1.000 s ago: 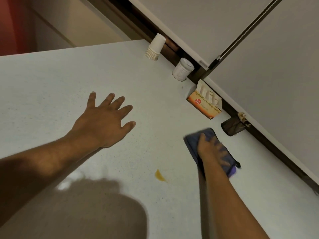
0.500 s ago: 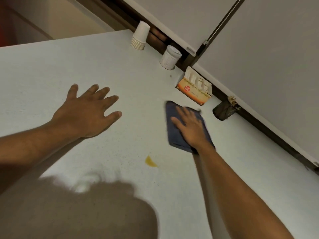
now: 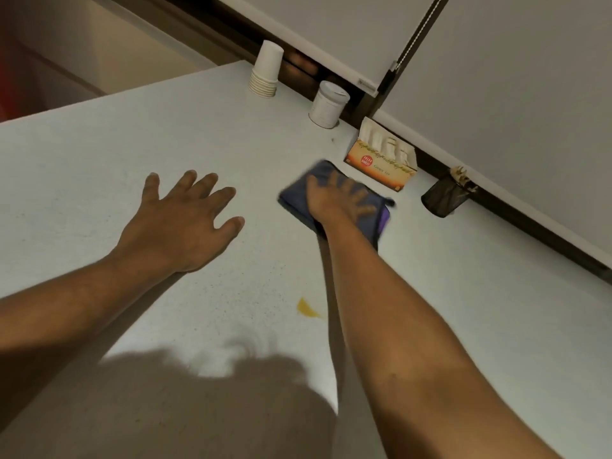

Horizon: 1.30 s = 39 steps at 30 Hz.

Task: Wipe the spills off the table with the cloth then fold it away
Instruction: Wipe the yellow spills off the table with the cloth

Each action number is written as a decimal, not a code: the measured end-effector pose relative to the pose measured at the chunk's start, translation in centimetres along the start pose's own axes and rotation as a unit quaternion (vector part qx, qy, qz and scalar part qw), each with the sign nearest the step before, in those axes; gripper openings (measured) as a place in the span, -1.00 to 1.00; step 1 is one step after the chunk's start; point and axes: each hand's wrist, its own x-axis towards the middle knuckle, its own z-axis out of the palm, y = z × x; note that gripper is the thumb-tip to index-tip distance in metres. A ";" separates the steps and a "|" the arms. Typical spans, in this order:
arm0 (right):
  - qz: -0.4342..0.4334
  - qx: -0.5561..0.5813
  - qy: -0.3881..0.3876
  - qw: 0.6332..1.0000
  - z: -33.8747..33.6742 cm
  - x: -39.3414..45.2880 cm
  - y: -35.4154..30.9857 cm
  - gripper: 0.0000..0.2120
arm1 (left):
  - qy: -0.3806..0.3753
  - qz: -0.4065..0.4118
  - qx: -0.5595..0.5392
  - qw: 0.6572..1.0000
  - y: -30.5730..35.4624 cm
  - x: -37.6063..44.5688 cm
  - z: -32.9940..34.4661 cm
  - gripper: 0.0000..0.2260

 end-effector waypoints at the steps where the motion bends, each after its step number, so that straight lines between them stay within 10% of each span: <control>1: -0.080 -0.015 -0.013 0.997 0.3 0.1 -1.6 -0.26 | -0.001 0.001 0.001 1.000 0.0 0.0 -0.1 -0.20; 8: -0.365 -0.064 -0.051 0.927 -0.7 -1.2 5.3 -0.33 | -0.011 0.013 0.003 1.000 -0.5 -0.1 -0.7 -0.15; 11: -0.253 -0.060 -0.009 0.965 -3.1 -1.6 15.2 -0.36 | -0.007 0.018 0.009 1.000 -0.5 -0.1 -0.6 -0.15; 15: 0.108 -0.011 0.061 0.992 -4.0 -5.6 25.6 -0.25 | -0.007 0.015 0.008 1.000 -0.2 -0.2 -0.5 -0.16; 20: 0.257 0.027 0.048 0.965 -1.8 -8.0 19.7 -0.19 | -0.014 0.009 0.008 1.000 0.3 -0.2 -0.6 -0.19; 27: -0.099 -0.022 -0.007 0.995 1.0 -6.4 2.7 -0.25 | -0.016 0.012 0.005 1.000 0.0 -0.4 -1.0 -0.21; 32: -0.355 -0.054 -0.043 0.932 0.3 -8.5 6.8 -0.28 | -0.017 0.018 0.013 1.000 -0.4 -0.4 -1.0 -0.21; 39: -0.024 -0.035 0.024 0.999 -3.2 -12.2 24.1 -0.32 | -0.023 0.025 0.005 0.999 -0.2 -0.6 -1.5 -0.19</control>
